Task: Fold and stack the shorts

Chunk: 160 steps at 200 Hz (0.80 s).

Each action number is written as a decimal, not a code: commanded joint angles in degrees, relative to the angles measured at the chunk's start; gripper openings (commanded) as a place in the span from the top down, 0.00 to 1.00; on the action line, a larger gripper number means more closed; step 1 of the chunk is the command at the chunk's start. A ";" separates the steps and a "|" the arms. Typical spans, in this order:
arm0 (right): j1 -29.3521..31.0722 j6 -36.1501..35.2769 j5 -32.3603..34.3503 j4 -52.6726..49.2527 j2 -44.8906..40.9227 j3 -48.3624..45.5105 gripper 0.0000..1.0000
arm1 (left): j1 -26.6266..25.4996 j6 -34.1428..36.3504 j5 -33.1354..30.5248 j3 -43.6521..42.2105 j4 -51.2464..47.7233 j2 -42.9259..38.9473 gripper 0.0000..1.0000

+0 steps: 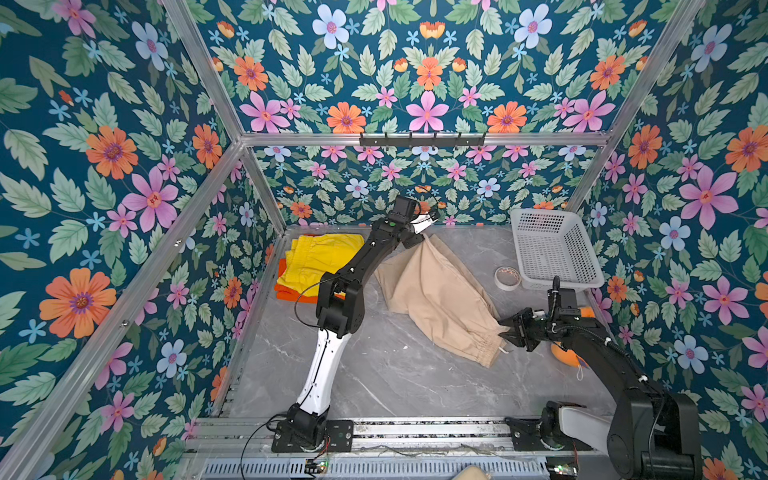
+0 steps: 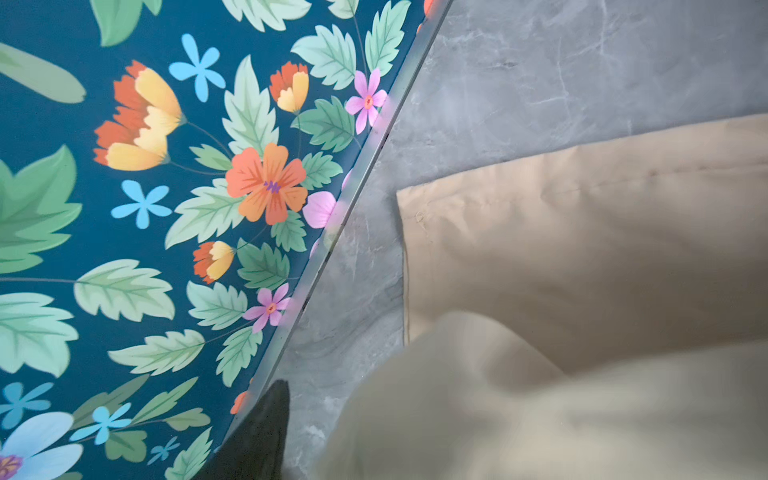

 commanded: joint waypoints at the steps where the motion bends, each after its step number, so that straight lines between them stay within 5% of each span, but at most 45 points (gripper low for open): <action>1: -1.58 -0.45 4.27 -6.23 -4.53 1.89 0.49 | -0.19 -6.06 -0.97 -0.20 3.84 -3.04 0.31; 31: -2.72 -7.83 14.23 -19.80 -10.28 9.82 0.43 | 1.87 -13.75 -0.13 -6.23 4.51 -10.93 0.27; 70: 2.10 -11.70 18.53 -27.99 -12.32 12.55 0.42 | 5.52 -27.82 8.64 -22.03 2.47 -22.13 0.25; 108: 16.87 -7.57 19.99 -20.24 -10.74 9.05 0.42 | 5.59 -37.56 13.78 -42.87 14.33 -27.05 0.28; 160: 28.72 -6.14 21.90 -0.79 0.92 10.39 0.45 | 5.96 -43.47 14.98 -37.98 13.17 -16.15 0.33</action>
